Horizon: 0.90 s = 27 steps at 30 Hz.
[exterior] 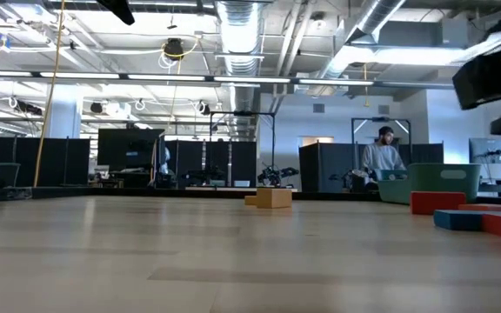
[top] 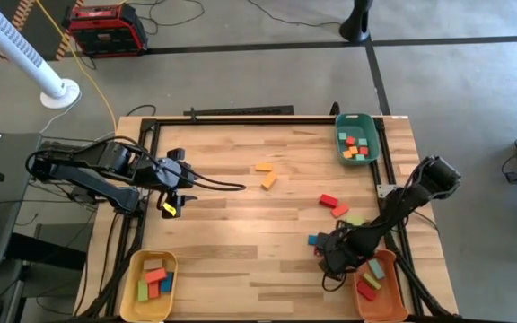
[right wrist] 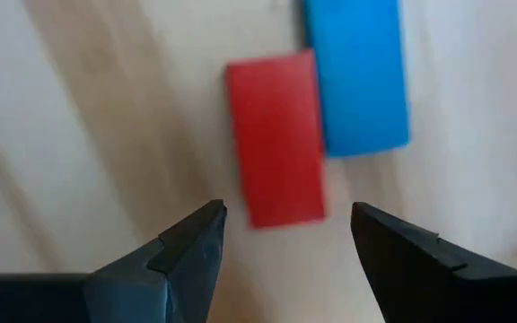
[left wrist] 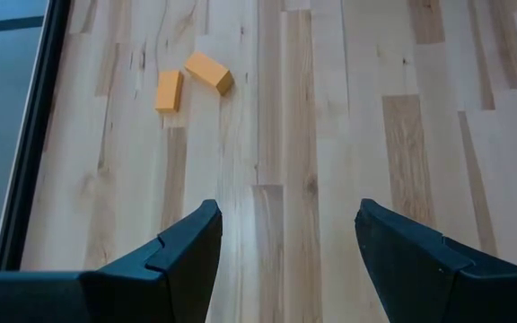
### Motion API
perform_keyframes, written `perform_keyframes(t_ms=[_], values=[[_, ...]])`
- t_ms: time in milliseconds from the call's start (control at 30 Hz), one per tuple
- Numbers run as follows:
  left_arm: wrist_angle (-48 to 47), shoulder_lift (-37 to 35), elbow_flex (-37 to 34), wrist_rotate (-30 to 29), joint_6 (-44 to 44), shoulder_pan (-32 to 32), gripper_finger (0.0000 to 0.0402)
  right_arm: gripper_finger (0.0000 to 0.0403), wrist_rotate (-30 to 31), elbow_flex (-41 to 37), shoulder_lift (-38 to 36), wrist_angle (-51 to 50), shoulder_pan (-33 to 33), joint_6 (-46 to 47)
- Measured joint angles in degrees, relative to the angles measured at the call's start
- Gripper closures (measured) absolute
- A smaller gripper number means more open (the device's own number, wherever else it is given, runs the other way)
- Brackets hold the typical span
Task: Sort blocks by size
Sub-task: Put the red thin rectangle block into the orange bin
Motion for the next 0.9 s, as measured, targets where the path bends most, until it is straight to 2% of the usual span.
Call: perform_keyframes(t_ms=[233, 500, 633, 900], values=[[-0.02, 0.0, 0.0, 0.0, 0.0, -0.02, 0.0156, 0.0131, 1.04, -3.56, -0.03, 4.59, 0.19, -1.26], [0.0, 0.0, 0.0, 0.0, 0.0, -0.01, 0.0156, 0.014, 2.06, -4.17, -0.11, 6.77, 0.15, -5.09], [-0.02, 0.0, 0.0, 0.0, 0.0, -0.01, 0.0156, 0.0163, 2.25, -4.18, -0.11, 7.09, -0.15, -6.35], [-0.02, 0.0, 0.0, 0.0, 0.0, 0.0, 0.0156, 0.0242, 2.79, -4.2, -0.07, 8.1, -0.62, -6.86]])
